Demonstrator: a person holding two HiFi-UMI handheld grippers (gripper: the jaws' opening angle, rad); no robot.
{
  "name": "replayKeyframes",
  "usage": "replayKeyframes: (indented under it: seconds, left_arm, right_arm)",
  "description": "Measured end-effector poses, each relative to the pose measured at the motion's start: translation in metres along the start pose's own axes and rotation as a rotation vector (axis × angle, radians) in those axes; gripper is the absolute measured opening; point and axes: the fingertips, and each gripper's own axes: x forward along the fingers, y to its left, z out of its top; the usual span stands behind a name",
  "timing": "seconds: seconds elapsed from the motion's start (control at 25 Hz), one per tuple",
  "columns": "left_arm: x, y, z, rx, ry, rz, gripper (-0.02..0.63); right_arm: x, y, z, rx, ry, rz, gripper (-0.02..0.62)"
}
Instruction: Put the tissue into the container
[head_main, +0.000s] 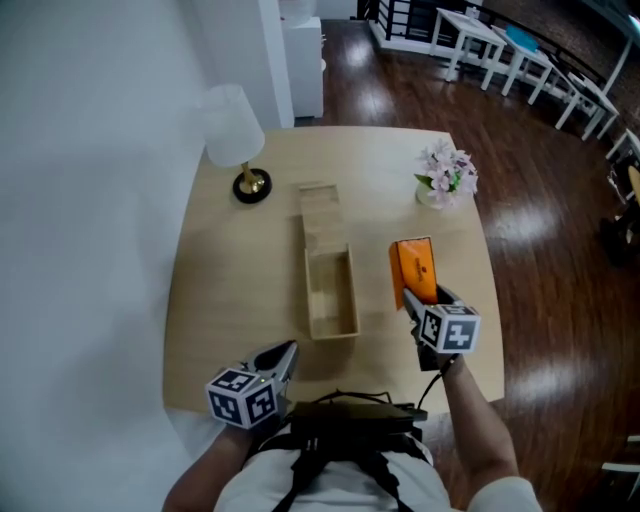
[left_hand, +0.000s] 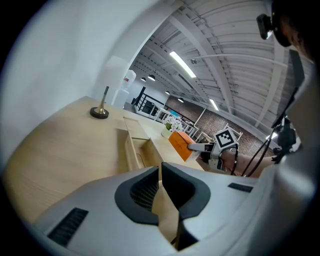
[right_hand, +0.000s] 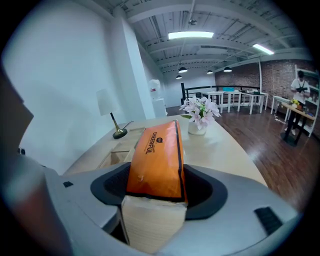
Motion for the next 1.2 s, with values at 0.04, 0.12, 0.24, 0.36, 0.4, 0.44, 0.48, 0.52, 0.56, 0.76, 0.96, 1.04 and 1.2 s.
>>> replayKeyframes:
  seconds: [0.04, 0.12, 0.24, 0.36, 0.4, 0.44, 0.48, 0.52, 0.56, 0.76, 0.96, 1.04, 1.2]
  left_arm:
    - [-0.002, 0.002, 0.001, -0.001, -0.001, 0.0, 0.003]
    - [-0.004, 0.005, 0.002, -0.002, -0.002, -0.002, 0.003]
    - [-0.007, 0.009, 0.002, -0.003, 0.0, -0.009, 0.003]
    - [-0.012, 0.014, 0.003, -0.003, -0.001, -0.014, 0.003]
    - [-0.014, 0.016, 0.003, -0.005, -0.002, -0.014, 0.003]
    - [-0.015, 0.019, 0.003, -0.008, -0.003, -0.012, 0.003]
    - [-0.017, 0.021, 0.002, -0.011, -0.005, -0.011, 0.003]
    - [-0.018, 0.023, 0.002, -0.013, -0.005, -0.011, 0.003]
    - [-0.019, 0.025, 0.002, -0.014, -0.005, -0.011, 0.003]
    - [-0.025, 0.031, 0.0, -0.013, -0.003, -0.017, 0.003]
    - [-0.031, 0.039, -0.001, -0.015, 0.002, -0.014, 0.003]
    - [-0.034, 0.042, -0.002, -0.018, 0.004, -0.011, 0.003]
    - [-0.039, 0.046, -0.003, -0.021, 0.006, -0.009, 0.003]
  right_arm:
    - [0.0, 0.006, 0.001, 0.001, -0.003, 0.007, 0.324]
    - [0.001, 0.019, 0.003, 0.003, -0.009, 0.021, 0.324]
    - [0.002, 0.043, 0.005, 0.001, -0.016, 0.049, 0.322]
    - [0.006, 0.067, 0.005, -0.003, -0.017, 0.076, 0.322]
    - [0.008, 0.074, 0.005, -0.005, -0.016, 0.083, 0.322]
    - [0.009, 0.081, 0.004, -0.007, -0.015, 0.089, 0.322]
    - [0.011, 0.088, 0.003, -0.008, -0.014, 0.095, 0.322]
    - [0.013, 0.094, 0.003, -0.009, -0.014, 0.101, 0.321]
    - [0.014, 0.101, 0.003, -0.011, -0.015, 0.106, 0.321]
    - [0.025, 0.14, -0.003, -0.024, -0.014, 0.109, 0.321]
    - [0.048, 0.162, -0.021, -0.04, 0.029, 0.083, 0.321]
    - [0.054, 0.166, -0.027, -0.058, 0.048, 0.066, 0.321]
    - [0.063, 0.175, -0.031, -0.095, 0.049, 0.041, 0.321]
